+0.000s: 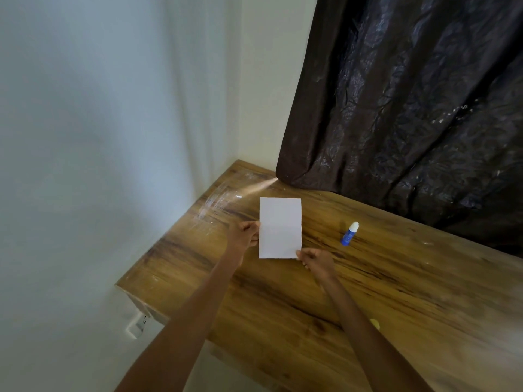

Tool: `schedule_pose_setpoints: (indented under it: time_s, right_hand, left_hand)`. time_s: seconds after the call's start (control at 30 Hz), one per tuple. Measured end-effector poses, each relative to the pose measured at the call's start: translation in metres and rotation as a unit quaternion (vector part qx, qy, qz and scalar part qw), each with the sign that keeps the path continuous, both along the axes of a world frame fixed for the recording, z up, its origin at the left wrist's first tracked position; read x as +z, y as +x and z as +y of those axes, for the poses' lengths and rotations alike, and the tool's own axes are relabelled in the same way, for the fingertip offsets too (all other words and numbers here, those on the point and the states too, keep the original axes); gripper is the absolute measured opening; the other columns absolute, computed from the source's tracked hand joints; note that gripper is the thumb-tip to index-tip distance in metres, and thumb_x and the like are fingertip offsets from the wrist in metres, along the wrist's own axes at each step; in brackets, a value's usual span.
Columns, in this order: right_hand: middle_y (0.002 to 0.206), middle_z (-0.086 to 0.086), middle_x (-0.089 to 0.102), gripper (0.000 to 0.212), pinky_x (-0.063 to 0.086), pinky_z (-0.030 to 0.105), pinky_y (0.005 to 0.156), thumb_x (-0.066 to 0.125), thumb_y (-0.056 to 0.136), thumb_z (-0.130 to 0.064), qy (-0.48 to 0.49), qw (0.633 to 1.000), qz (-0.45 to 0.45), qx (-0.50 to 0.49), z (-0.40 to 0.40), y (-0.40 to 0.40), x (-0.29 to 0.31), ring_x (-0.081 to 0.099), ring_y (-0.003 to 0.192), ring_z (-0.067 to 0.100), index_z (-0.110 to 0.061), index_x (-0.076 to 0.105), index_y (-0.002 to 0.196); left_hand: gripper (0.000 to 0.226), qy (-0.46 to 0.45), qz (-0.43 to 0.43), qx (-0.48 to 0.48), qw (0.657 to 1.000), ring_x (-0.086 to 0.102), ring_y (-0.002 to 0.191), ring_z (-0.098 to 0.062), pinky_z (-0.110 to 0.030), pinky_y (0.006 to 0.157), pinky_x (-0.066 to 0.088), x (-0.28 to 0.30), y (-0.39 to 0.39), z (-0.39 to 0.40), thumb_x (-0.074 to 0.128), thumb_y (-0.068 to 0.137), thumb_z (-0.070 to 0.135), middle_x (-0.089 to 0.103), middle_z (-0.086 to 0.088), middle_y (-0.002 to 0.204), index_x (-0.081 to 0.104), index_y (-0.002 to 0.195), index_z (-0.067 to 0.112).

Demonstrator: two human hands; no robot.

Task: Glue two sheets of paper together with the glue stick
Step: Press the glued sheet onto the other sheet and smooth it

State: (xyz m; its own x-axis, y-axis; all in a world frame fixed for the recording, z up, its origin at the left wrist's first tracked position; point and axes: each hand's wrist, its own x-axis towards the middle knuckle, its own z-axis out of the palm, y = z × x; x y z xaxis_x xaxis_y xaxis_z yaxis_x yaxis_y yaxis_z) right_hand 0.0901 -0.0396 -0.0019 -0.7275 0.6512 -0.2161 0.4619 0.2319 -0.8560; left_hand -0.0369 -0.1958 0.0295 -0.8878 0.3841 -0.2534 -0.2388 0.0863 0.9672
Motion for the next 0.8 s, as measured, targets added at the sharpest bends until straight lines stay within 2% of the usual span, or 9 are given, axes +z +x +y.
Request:
schedule_pose_setpoints:
  time_s: [0.1,0.17,0.23,0.3,0.37,0.47,0.53,0.63,0.8]
  right_hand:
    - [0.078,-0.006,0.065,0.025,0.047,0.020,0.067,0.066,0.087,-0.023,0.006,1.000,0.009,-0.021,0.000,0.003,0.000,0.057,0.069,0.005,-0.008,0.069,0.107]
    - [0.079,-0.004,0.065,0.026,0.045,0.017,0.063,0.066,0.087,-0.022,0.005,0.999,0.018,-0.031,0.000,0.004,-0.001,0.057,0.068,0.004,-0.007,0.069,0.107]
    - [0.081,-0.002,0.065,0.026,0.046,0.019,0.066,0.066,0.087,-0.021,0.000,0.999,0.025,-0.043,-0.002,0.005,0.000,0.057,0.069,0.005,-0.006,0.069,0.108]
    - [0.083,0.000,0.066,0.028,0.046,0.021,0.069,0.066,0.086,-0.021,-0.003,0.998,0.033,-0.053,-0.005,0.007,0.004,0.057,0.070,0.005,-0.005,0.069,0.109]
    - [0.085,0.000,0.067,0.030,0.047,0.018,0.067,0.066,0.087,-0.021,-0.025,0.995,0.070,-0.071,-0.009,0.009,0.009,0.059,0.071,0.006,-0.005,0.067,0.112]
    - [0.091,0.000,0.071,0.034,0.052,0.018,0.068,0.068,0.084,-0.018,-0.160,0.968,0.162,-0.104,-0.023,0.014,0.015,0.065,0.079,0.010,-0.010,0.063,0.117]
    - [0.093,-0.001,0.072,0.034,0.055,0.021,0.070,0.070,0.083,-0.017,-0.203,0.961,0.163,-0.091,-0.041,0.014,0.011,0.067,0.081,0.012,-0.013,0.063,0.116]
    - [0.092,0.000,0.073,0.027,0.054,0.017,0.063,0.067,0.086,-0.020,-0.219,0.961,0.142,-0.091,-0.065,0.009,0.004,0.067,0.077,0.012,-0.014,0.066,0.112]
    - [0.081,-0.003,0.072,0.014,0.051,0.015,0.059,0.066,0.087,-0.020,-0.190,0.962,0.137,-0.138,-0.071,0.007,0.006,0.064,0.072,0.010,-0.013,0.071,0.098]
  left_hand:
    - [0.033,-0.029,0.009,-0.054,0.998,0.070,0.083,-0.017,-0.021,0.061,0.058,-0.006,0.009,-0.008,0.060,0.089,0.030,0.070,-0.011,0.107,0.063,0.110,0.004]
    - [0.033,-0.069,-0.005,-0.120,0.990,0.070,0.081,-0.019,-0.024,0.063,0.059,-0.013,0.014,-0.013,0.064,0.087,0.024,0.069,-0.013,0.109,0.061,0.112,0.002]
    - [0.033,-0.097,-0.015,-0.158,0.983,0.070,0.072,-0.016,-0.024,0.063,0.059,-0.018,0.020,-0.014,0.064,0.087,0.016,0.069,-0.017,0.107,0.059,0.114,-0.001]
    - [0.030,-0.096,-0.012,-0.151,0.984,0.068,0.064,-0.013,-0.024,0.061,0.058,-0.020,0.025,-0.013,0.062,0.088,0.013,0.069,-0.021,0.106,0.058,0.113,-0.004]
    - [0.029,-0.079,-0.008,-0.128,0.989,0.068,0.068,-0.016,-0.025,0.063,0.058,-0.018,0.029,-0.011,0.060,0.089,0.012,0.069,-0.020,0.105,0.058,0.114,-0.004]
    - [0.030,-0.034,0.006,-0.097,0.995,0.069,0.072,-0.020,-0.023,0.064,0.058,-0.013,0.035,-0.007,0.060,0.089,0.014,0.070,-0.020,0.102,0.058,0.114,-0.003]
    - [0.031,-0.014,0.011,-0.089,0.996,0.070,0.074,-0.022,-0.025,0.065,0.059,-0.010,0.040,-0.003,0.062,0.088,0.014,0.070,-0.020,0.100,0.060,0.113,-0.004]
    - [0.028,-0.012,0.009,-0.094,0.996,0.070,0.075,-0.023,-0.029,0.069,0.060,-0.007,0.046,0.003,0.062,0.087,0.011,0.071,-0.019,0.098,0.063,0.110,-0.004]
    - [0.027,-0.029,0.031,-0.116,0.992,0.070,0.068,-0.018,-0.027,0.066,0.060,-0.005,0.047,0.002,0.062,0.088,0.010,0.072,-0.019,0.097,0.063,0.111,-0.004]
